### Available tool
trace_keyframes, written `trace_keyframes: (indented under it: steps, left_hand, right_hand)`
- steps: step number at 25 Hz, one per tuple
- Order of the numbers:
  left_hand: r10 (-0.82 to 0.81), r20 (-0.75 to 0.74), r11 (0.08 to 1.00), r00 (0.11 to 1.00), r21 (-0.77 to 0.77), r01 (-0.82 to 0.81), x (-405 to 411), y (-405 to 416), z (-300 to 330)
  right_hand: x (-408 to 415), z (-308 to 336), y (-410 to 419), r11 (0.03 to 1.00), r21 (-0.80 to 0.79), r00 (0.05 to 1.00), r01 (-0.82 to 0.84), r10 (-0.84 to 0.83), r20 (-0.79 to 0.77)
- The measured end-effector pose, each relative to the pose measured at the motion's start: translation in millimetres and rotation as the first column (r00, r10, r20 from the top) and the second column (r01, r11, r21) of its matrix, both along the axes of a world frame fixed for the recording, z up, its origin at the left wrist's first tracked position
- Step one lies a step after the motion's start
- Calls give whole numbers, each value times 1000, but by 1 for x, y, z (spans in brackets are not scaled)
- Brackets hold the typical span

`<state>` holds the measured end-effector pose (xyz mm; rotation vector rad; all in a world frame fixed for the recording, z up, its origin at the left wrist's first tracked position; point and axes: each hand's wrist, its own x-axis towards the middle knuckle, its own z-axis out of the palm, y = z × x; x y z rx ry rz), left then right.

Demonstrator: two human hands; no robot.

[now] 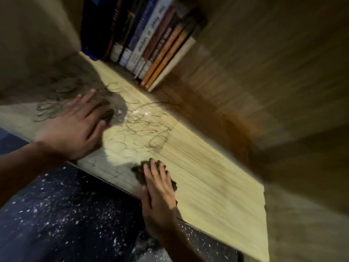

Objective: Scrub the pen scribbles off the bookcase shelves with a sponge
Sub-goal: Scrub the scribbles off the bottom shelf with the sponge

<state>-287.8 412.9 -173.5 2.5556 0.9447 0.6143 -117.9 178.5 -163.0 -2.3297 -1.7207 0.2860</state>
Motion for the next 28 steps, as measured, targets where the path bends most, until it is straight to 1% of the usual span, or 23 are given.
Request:
trace_keyframes:
  steps: [1, 2, 3, 4, 6, 8, 9, 10, 11, 12, 13, 14, 15, 16, 17, 18, 19, 21, 23, 25, 26, 27, 28]
  left_hand:
    - [-13, 8, 1000, 1000, -6, 13, 0, 2, -1]
    - [-32, -5, 999, 999, -4, 32, 1, 2, -2]
    - [-54, -31, 998, 998, 29, 55, 2, 2, -2]
    - [-82, -62, 993, 995, 82, 87, 6, 3, -3]
    - [-149, -137, 963, 979, 204, 175, 16, 1, -3]
    - [-208, -185, 928, 961, 273, 253, 28, 0, -6]
    - [-201, -192, 923, 961, 290, 251, 36, -1, -6]
    - [-170, -173, 933, 970, 287, 215, 46, -3, -8]
    - [-133, -134, 950, 982, 266, 164, 55, -4, -8]
    - [-98, -81, 968, 992, 226, 114, 63, -4, -8]
    - [-68, -35, 984, 997, 165, 73, 70, -2, -7]
    - [-47, 10, 993, 999, 105, 46, 76, 1, -7]
    - [-24, 51, 999, 998, 44, 21, 79, 3, -8]
    - [18, 101, 1000, 995, -8, -18, 80, 6, -11]
    - [72, 144, 997, 987, -49, -66, 79, 10, -12]
    - [113, 156, 992, 981, -71, -102, 78, 11, -11]
    - [127, 136, 990, 982, -77, -117, 79, 11, -10]
    - [101, 43, 992, 994, -83, -97, 82, 9, -7]
    - [70, -46, 994, 997, -84, -73, 83, 10, -9]
    - [71, -84, 993, 994, -91, -78, 82, 11, -11]
    - [72, -88, 993, 994, -86, -80, 81, 11, -11]
    - [76, -84, 994, 994, -74, -82, 82, 11, -10]
    - [83, -71, 994, 994, -67, -87, 83, 10, -11]
  right_hand:
    - [19, 2, -28, 1000, 25, 1000, 15, -16, 22]
    - [40, 7, -56, 994, 20, 993, 103, -104, 57]
    - [67, 8, -81, 970, 0, 967, 242, -242, 81]
    - [96, 11, -100, 921, -18, 918, 388, -385, 97]
    - [142, 15, -113, 765, -71, 766, 641, -629, 134]
    - [156, 12, -80, 577, -102, 586, 810, -794, 164]
    - [150, 12, -53, 554, -88, 560, 828, -812, 162]
    - [141, 8, -31, 620, -64, 622, 782, -770, 141]
    - [126, 5, -13, 746, -29, 745, 665, -660, 96]
    - [109, 5, -3, 885, -1, 883, 466, -465, 64]
    - [94, 6, -6, 969, -11, 969, 245, -244, 38]
    - [87, 10, -19, 997, -31, 998, 65, -64, 21]
    - [89, 13, -38, 998, -42, 999, -47, 48, 13]
    - [102, 15, -55, 996, -39, 997, -77, 78, 19]
    - [121, 15, -64, 999, -19, 999, -35, 36, 22]
    - [142, 14, -65, 999, 12, 998, 52, -52, 21]
    - [164, 11, -62, 987, 28, 987, 159, -159, -7]
    - [203, 7, -37, 938, 30, 938, 346, -345, -41]
    - [241, 0, -1, 885, 14, 885, 465, -465, 19]
    - [265, -2, 39, 806, -34, 804, 591, -585, 105]
    - [270, -3, 63, 733, -61, 733, 677, -665, 140]
    - [270, 0, 89, 658, -60, 659, 751, -741, 129]
    - [265, 4, 117, 613, -45, 614, 789, -784, 85]
